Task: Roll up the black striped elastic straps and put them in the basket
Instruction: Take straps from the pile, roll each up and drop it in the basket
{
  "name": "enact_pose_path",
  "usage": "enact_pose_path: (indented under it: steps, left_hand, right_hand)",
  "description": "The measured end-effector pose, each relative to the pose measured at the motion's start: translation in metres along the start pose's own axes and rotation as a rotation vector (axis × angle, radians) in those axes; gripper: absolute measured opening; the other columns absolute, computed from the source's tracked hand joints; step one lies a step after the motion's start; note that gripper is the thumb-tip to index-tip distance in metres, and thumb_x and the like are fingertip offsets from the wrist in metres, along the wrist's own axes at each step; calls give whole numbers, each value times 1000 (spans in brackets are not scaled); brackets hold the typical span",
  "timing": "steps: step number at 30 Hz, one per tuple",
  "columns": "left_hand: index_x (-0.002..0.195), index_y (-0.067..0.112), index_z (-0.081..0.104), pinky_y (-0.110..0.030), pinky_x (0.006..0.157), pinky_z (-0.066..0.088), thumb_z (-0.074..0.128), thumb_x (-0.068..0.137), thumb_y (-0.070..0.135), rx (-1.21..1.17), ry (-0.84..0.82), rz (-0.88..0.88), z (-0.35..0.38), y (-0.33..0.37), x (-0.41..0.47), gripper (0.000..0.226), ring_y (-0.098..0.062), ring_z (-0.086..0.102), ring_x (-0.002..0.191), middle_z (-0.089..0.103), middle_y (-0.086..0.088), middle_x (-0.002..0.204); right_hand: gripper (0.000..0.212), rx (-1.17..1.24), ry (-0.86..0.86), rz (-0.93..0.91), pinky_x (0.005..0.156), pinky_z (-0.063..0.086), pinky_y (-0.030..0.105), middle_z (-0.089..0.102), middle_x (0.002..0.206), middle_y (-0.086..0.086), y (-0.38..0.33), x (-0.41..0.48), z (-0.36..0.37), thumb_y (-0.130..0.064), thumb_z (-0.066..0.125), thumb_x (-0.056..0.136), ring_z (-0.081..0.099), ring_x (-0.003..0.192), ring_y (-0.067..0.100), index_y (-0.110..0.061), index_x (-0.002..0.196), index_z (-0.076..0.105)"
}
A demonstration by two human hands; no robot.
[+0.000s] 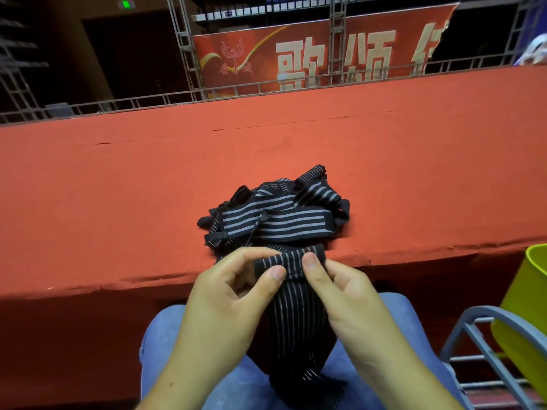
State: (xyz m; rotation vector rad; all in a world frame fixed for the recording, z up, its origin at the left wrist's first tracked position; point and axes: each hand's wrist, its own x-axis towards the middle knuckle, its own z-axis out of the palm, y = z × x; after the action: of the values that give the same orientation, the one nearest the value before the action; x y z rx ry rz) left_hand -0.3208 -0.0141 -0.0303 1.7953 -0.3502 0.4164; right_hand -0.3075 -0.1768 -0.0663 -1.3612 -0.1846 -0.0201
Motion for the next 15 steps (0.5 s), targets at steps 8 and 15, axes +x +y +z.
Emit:
enact_pose_path:
  steps: [8,15]
  left_hand:
    - [96,26,79,-8,66,44,75,79,20,-47,113,37,0,-4,2,20,2,57,69,69,12,83]
    - [100,19,81,-20,77,58,73,81,13,-53,38,57,-1,-11,1,21,-11,70,93,69,1,106]
  right_hand:
    - [80,-42,42,32,81,52,50,73,102,33,6,0,1,-78,69,75,69,85,28,-2,99,77]
    - [66,42,22,25,99,56,55,79,105,20,2,-2,1,-72,66,84,73,109,40,-12,108,79]
